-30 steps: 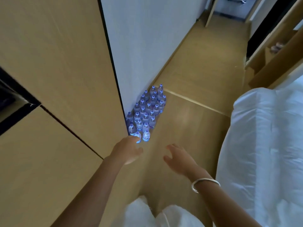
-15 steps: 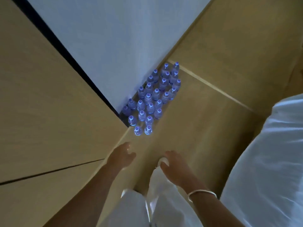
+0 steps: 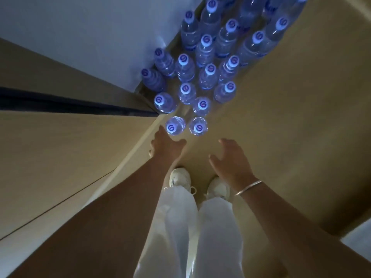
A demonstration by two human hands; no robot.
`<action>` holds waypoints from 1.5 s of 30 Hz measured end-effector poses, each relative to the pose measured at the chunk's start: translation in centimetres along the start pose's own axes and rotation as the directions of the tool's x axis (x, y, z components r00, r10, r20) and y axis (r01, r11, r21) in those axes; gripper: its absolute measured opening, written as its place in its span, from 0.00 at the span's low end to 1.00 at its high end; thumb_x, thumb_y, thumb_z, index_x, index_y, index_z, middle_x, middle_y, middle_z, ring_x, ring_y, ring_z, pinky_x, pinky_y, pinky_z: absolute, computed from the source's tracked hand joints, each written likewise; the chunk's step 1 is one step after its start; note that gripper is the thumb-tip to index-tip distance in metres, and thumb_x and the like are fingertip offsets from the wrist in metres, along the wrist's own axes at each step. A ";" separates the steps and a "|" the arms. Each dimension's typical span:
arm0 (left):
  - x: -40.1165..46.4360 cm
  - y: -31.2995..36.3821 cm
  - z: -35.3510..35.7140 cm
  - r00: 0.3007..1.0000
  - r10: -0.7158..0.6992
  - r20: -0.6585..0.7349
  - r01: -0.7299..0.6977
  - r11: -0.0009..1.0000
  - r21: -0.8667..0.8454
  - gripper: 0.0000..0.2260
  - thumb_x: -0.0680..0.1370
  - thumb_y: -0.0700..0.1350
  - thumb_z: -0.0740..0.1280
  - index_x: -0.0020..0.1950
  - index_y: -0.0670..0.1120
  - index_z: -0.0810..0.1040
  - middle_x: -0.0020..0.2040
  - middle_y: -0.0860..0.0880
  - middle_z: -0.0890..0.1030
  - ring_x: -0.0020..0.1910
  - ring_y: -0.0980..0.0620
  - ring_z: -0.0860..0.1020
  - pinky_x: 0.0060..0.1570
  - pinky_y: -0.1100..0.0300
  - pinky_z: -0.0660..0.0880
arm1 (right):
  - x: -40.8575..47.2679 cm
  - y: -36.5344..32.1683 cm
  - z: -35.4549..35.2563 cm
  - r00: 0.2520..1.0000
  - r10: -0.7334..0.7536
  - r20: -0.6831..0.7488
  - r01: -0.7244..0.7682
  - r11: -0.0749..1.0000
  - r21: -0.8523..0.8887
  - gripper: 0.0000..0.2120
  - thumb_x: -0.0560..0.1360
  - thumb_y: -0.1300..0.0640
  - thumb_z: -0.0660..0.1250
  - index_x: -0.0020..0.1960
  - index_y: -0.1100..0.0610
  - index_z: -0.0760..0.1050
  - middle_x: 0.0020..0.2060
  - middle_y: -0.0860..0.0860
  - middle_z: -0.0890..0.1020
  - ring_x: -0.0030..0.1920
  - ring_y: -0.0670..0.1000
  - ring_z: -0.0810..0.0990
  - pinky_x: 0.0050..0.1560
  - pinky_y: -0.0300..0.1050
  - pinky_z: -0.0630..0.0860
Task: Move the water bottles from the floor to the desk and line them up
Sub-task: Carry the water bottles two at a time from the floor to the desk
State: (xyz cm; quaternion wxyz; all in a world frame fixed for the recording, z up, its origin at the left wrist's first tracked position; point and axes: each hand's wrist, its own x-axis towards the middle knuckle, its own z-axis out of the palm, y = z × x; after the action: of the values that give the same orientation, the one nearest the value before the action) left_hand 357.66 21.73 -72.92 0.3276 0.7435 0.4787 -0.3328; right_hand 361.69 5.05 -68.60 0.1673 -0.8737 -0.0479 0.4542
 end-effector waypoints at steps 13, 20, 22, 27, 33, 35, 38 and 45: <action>11.7 -3.5 5.0 0.981 0.178 -0.082 -0.192 0.959 -0.208 0.34 0.65 0.57 0.76 0.67 0.48 0.70 0.59 0.49 0.78 0.57 0.50 0.76 0.58 0.55 0.73 | 15.9 1.0 8.1 0.965 -0.239 -0.107 0.237 0.971 -0.031 0.39 0.65 0.52 0.76 0.70 0.59 0.64 0.60 0.62 0.71 0.58 0.62 0.72 0.62 0.52 0.68; 8.6 -4.0 3.2 0.954 0.296 -0.041 -0.297 0.955 -0.020 0.26 0.69 0.50 0.74 0.65 0.48 0.71 0.57 0.48 0.78 0.56 0.46 0.76 0.53 0.58 0.71 | 13.3 -0.6 7.4 0.947 -0.306 -0.099 0.276 0.931 -0.239 0.31 0.71 0.49 0.71 0.69 0.58 0.65 0.59 0.61 0.70 0.54 0.64 0.75 0.52 0.54 0.73; 6.0 -4.1 2.3 0.941 0.338 -0.003 -0.338 0.940 0.040 0.28 0.70 0.51 0.74 0.66 0.48 0.70 0.58 0.47 0.78 0.57 0.45 0.76 0.55 0.56 0.72 | 10.8 -0.9 6.3 0.949 -0.296 -0.105 0.260 0.929 -0.265 0.29 0.71 0.48 0.70 0.67 0.58 0.66 0.59 0.60 0.70 0.53 0.64 0.76 0.50 0.54 0.73; -2.3 -3.9 -2.0 0.912 0.407 0.053 -0.410 0.900 0.150 0.25 0.69 0.57 0.73 0.61 0.47 0.73 0.51 0.46 0.80 0.50 0.44 0.78 0.47 0.57 0.72 | 2.2 -2.0 2.3 0.916 -0.391 -0.088 0.343 0.878 -0.333 0.27 0.71 0.50 0.70 0.65 0.59 0.68 0.56 0.60 0.72 0.51 0.63 0.77 0.47 0.52 0.73; -16.1 -4.3 -8.5 0.914 0.403 -0.047 -0.401 0.915 0.050 0.33 0.59 0.69 0.62 0.53 0.48 0.76 0.43 0.47 0.82 0.45 0.43 0.80 0.47 0.51 0.77 | -10.9 -6.2 -4.2 0.877 -0.478 -0.044 0.438 0.835 -0.332 0.24 0.70 0.49 0.70 0.62 0.59 0.71 0.52 0.59 0.74 0.49 0.61 0.77 0.46 0.49 0.72; -20.9 -5.0 -10.4 0.914 0.385 -0.127 -0.388 0.922 0.000 0.35 0.57 0.70 0.59 0.54 0.48 0.77 0.44 0.47 0.83 0.45 0.44 0.80 0.49 0.51 0.77 | -15.2 -7.6 -6.2 0.859 -0.511 -0.018 0.467 0.799 -0.378 0.25 0.70 0.47 0.69 0.63 0.57 0.71 0.53 0.57 0.74 0.50 0.59 0.77 0.46 0.48 0.71; -28.0 -6.6 -13.3 0.905 0.345 -0.250 -0.359 0.933 -0.014 0.35 0.57 0.70 0.58 0.54 0.49 0.77 0.42 0.49 0.82 0.44 0.44 0.80 0.49 0.54 0.76 | -21.4 -9.9 -9.2 0.821 -0.570 -0.002 0.519 0.748 -0.414 0.25 0.70 0.47 0.69 0.63 0.57 0.71 0.52 0.56 0.75 0.50 0.58 0.77 0.46 0.47 0.72; -44.5 -12.6 -18.8 0.863 0.218 -0.455 -0.288 0.954 -0.088 0.23 0.63 0.63 0.69 0.53 0.55 0.76 0.37 0.55 0.78 0.39 0.49 0.78 0.39 0.61 0.72 | -34.7 -14.9 -13.4 0.630 -0.773 0.073 0.744 0.574 -0.341 0.23 0.66 0.54 0.74 0.58 0.60 0.74 0.48 0.54 0.71 0.44 0.56 0.76 0.41 0.39 0.68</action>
State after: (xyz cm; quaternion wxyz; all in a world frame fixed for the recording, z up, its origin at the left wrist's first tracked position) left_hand 335.06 19.00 -28.48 0.3080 0.8283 0.4624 -0.0724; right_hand 353.34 7.49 -29.45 0.1942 -0.8018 -0.4875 0.2858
